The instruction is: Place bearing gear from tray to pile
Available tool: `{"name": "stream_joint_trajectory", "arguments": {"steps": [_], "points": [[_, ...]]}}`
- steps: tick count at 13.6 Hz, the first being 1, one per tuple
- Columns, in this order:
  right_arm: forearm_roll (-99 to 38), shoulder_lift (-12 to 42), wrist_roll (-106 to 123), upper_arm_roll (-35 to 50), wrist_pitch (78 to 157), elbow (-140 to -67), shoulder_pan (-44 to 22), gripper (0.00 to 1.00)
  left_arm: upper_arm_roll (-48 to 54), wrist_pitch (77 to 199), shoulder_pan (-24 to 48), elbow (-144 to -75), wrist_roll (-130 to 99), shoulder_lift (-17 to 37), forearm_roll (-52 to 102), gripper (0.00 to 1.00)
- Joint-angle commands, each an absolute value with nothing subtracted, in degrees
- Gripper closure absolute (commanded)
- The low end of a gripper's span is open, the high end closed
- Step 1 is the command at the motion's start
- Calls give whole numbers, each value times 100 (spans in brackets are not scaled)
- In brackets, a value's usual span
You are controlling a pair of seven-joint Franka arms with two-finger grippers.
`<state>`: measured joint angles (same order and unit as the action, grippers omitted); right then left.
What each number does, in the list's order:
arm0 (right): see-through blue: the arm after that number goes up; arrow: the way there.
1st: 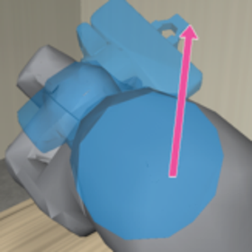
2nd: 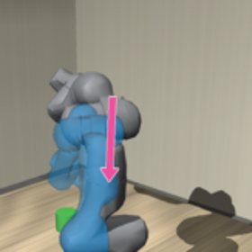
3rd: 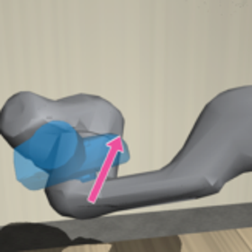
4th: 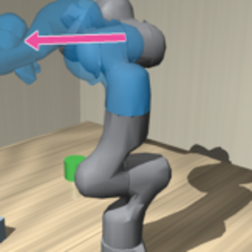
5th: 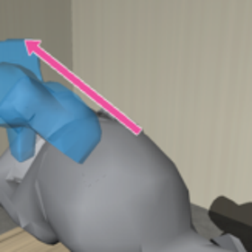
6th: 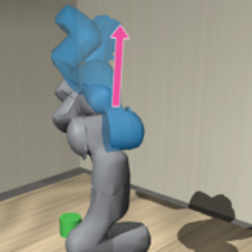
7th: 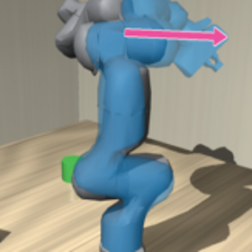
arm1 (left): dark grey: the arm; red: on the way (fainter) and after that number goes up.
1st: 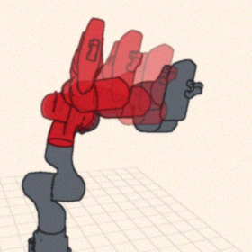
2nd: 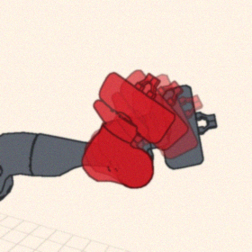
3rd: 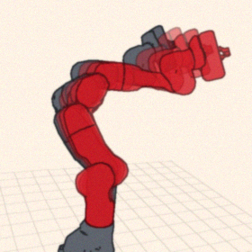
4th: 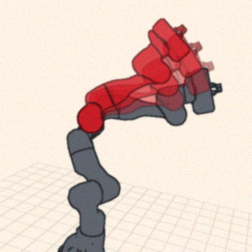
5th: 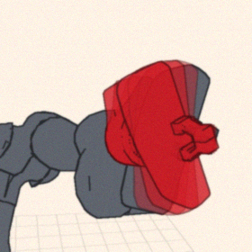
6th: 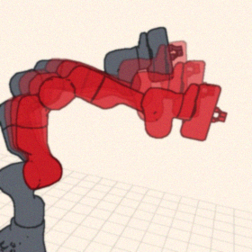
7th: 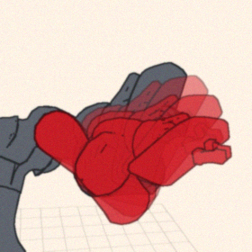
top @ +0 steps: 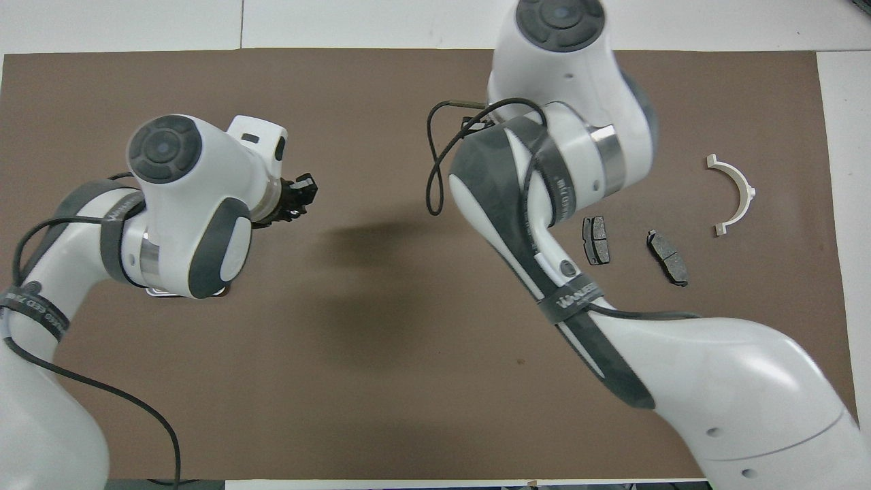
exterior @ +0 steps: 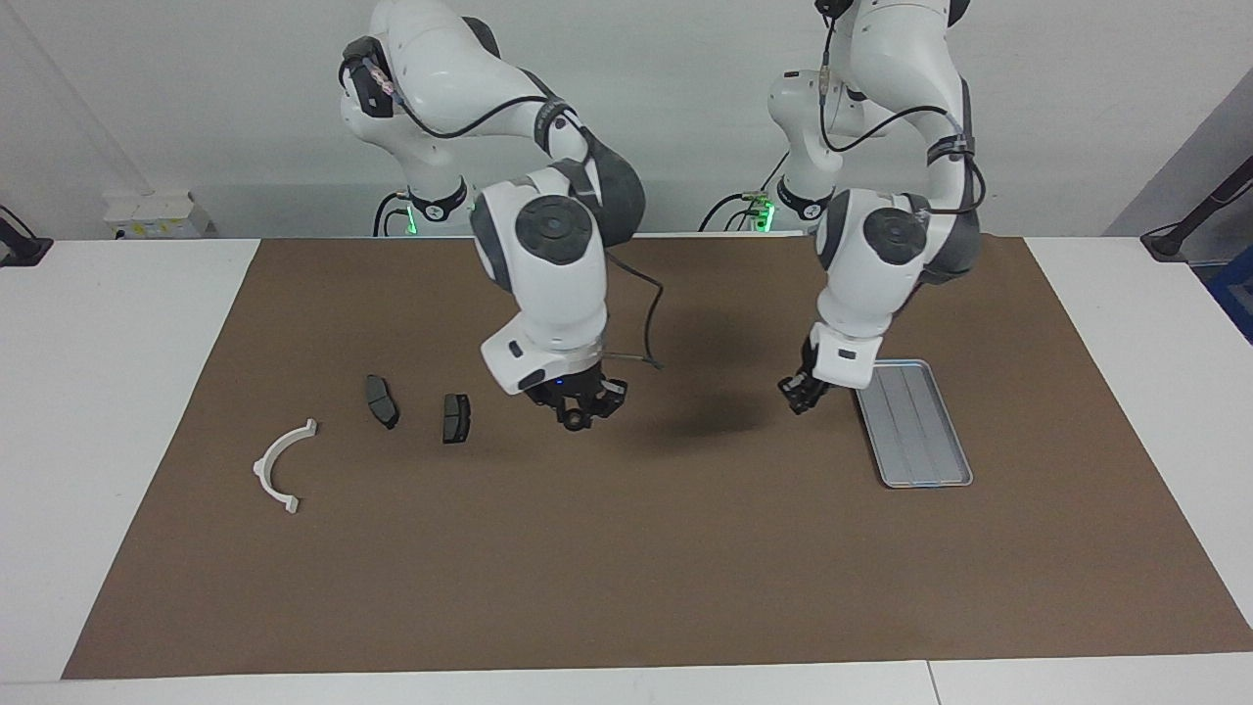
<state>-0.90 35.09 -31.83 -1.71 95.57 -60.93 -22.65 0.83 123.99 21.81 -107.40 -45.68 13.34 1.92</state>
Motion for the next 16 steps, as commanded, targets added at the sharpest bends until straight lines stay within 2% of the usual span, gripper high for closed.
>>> {"name": "stream_joint_trajectory", "arguments": {"steps": [1,3,5,7,9,10,16], "points": [[-158,3323,-1702,-105,9466,-6275,-1646,100,-53,12323,3012,-10050,-5507,1939,193,100],[-141,3313,-646,-114,9518,-6363,-1180,100,-70,12479,3409,-9704,-6054,2520,71,100],[-132,3235,76,-123,9667,-6608,-836,100,-62,12901,3437,-9834,-6100,2610,-9,100],[-123,2920,508,-123,10472,-7500,-608,100,-62,13042,3515,-10133,-6108,2619,-26,100],[-132,2577,895,-123,11753,-8730,-431,100,-62,13095,3516,-10169,-6108,2628,-26,100],[-132,2549,992,-123,12195,-9119,-352,100,-62,13104,3516,-10230,-6108,2628,-26,100],[-132,3093,993,-123,12954,-9325,-299,100,-70,13307,3542,-10450,-6117,2637,-35,100]]}}
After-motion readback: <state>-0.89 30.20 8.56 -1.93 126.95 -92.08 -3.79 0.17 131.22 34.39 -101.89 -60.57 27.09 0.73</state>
